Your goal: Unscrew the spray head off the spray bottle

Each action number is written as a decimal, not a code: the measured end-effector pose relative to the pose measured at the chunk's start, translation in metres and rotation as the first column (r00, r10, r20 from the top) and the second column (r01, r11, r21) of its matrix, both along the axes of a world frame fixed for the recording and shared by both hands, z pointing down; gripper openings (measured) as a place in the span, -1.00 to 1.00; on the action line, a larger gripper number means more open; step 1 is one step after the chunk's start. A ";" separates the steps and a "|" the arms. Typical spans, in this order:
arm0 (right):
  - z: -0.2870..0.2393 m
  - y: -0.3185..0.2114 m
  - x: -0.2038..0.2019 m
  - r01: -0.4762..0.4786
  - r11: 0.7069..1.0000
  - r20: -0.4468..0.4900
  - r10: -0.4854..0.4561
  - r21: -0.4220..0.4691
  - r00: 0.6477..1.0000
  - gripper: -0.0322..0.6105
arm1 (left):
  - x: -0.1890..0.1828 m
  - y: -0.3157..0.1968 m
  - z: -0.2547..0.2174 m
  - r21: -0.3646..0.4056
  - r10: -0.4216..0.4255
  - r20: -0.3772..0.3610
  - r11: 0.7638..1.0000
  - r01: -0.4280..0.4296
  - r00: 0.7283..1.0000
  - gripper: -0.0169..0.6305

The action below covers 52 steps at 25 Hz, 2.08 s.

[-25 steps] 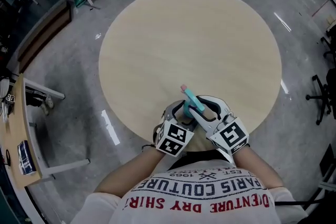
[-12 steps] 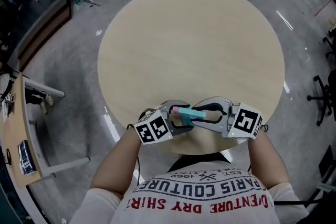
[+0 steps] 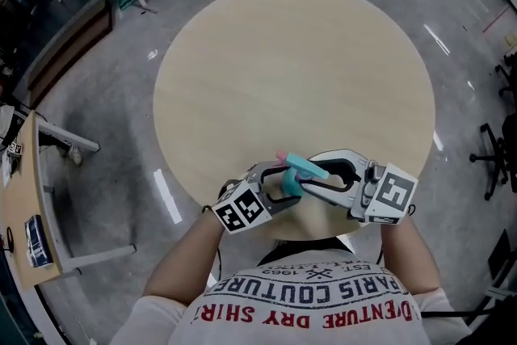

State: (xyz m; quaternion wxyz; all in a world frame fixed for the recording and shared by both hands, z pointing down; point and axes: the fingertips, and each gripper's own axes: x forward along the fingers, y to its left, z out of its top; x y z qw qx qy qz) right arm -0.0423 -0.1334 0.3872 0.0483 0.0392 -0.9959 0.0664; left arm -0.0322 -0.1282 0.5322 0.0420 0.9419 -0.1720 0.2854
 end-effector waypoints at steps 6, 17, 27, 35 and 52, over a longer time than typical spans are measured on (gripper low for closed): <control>-0.072 -0.014 0.036 -0.093 0.996 0.152 0.094 -0.016 0.984 -0.50 | -0.002 -0.009 0.000 0.000 -0.143 -0.020 0.990 0.143 0.990 0.01; 0.022 -0.111 0.103 -0.438 0.844 -0.314 0.525 0.309 0.791 -0.50 | -0.002 -0.019 -0.004 0.014 -0.191 -0.022 0.981 0.191 0.981 0.01; 0.146 -0.123 0.062 -0.209 0.866 -0.570 0.462 0.454 0.679 -0.50 | 0.003 -0.024 -0.008 0.009 -0.187 -0.024 0.982 0.187 0.982 0.01; 0.189 -0.115 0.057 -0.162 0.896 -0.624 0.408 0.413 0.666 -0.49 | 0.002 -0.026 -0.004 -0.008 -0.183 -0.013 0.983 0.183 0.983 0.01; 0.097 -0.072 0.088 -0.533 0.824 -0.383 0.564 0.193 0.732 -0.90 | -0.054 -0.005 -0.032 -0.094 -0.337 -0.179 0.941 0.324 0.925 -0.05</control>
